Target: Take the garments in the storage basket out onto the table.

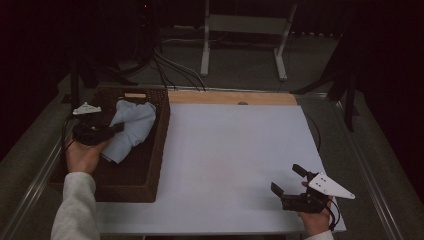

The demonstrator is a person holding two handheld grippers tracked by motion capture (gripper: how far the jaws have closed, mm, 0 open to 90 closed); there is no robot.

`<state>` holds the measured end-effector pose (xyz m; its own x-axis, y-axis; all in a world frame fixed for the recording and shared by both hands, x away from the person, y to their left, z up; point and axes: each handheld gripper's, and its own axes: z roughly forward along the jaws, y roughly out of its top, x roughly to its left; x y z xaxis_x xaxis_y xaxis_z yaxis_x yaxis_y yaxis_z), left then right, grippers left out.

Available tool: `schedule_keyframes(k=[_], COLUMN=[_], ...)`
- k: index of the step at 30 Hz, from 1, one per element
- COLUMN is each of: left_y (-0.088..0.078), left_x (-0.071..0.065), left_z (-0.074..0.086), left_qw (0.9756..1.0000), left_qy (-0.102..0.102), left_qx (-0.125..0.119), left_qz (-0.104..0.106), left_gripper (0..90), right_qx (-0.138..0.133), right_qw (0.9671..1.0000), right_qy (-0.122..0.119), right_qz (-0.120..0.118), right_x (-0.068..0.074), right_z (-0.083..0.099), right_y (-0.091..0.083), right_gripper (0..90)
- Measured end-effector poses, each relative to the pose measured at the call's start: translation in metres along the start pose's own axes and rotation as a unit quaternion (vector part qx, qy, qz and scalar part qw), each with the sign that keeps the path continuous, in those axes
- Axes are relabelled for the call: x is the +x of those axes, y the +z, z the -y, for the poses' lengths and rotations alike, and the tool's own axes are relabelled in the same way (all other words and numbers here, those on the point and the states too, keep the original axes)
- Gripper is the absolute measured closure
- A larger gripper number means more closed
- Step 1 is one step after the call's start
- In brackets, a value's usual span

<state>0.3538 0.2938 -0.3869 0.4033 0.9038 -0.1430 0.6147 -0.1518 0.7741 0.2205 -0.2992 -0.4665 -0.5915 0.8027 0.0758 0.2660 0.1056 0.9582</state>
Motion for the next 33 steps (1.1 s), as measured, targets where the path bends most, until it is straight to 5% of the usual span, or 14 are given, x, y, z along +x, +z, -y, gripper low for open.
schedule_keyframes(k=[33], left_y=[-0.018], left_x=[-0.007], left_z=[-0.006], left_qw=[0.9984], left_qy=[-0.003], left_qx=[-0.053], left_qz=[0.018], left_gripper=[77.2], right_qx=[0.000], right_qw=[1.0000], right_qy=[0.002], right_qz=[-0.002], right_x=[0.000], right_z=[0.000], right_y=[0.001], right_gripper=[0.0])
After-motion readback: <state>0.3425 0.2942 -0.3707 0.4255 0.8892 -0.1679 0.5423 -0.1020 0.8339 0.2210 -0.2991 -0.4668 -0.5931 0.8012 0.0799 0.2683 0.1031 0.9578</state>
